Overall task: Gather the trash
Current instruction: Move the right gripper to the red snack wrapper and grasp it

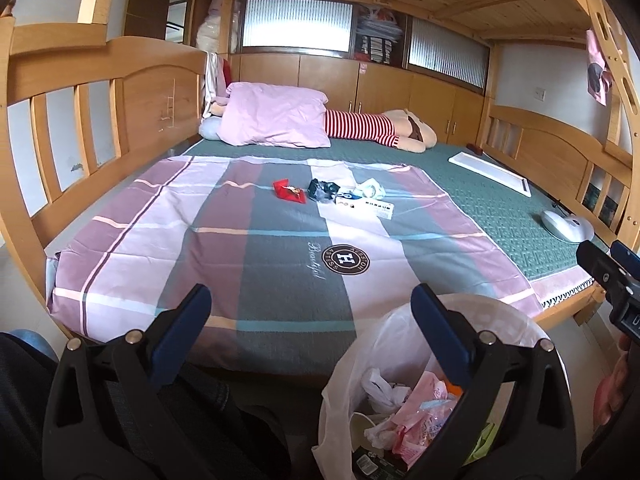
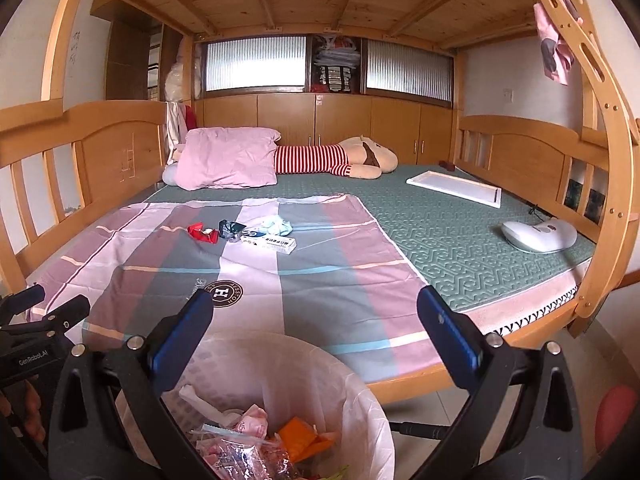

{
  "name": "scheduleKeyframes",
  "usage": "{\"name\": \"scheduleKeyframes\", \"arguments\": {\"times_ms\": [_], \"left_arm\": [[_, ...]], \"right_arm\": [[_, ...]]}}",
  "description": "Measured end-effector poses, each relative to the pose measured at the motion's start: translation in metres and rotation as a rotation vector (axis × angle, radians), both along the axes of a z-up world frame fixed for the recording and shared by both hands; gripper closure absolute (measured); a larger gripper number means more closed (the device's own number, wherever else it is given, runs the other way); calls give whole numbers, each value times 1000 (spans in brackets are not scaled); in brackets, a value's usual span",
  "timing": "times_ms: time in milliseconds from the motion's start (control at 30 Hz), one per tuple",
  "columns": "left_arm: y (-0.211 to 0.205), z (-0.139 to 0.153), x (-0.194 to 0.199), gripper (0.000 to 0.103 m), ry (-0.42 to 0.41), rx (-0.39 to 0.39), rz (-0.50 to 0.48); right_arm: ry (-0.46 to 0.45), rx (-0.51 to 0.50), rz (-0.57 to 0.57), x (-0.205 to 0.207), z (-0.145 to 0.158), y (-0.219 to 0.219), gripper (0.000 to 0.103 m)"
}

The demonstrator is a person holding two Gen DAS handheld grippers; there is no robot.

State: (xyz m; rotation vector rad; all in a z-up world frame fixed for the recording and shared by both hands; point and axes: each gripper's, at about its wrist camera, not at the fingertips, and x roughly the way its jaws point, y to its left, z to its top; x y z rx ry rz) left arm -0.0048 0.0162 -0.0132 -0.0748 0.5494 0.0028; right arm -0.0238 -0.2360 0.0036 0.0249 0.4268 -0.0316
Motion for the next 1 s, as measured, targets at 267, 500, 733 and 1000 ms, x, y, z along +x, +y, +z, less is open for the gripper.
{"name": "scheduleKeyframes", "arguments": {"times_ms": [267, 500, 733, 1000], "left_arm": [[0, -4, 3, 4, 21, 2, 0], [12, -13, 36, 4, 48, 54, 8], [64, -30, 134, 4, 117, 10, 136], [133, -75, 201, 5, 181, 31, 327]], "right_arm": [[16, 24, 13, 5, -1, 0, 3], [30, 80, 89, 37, 16, 4, 3], [138, 118, 146, 145, 31, 26, 3], [318, 214, 277, 306, -7, 106, 19]]}}
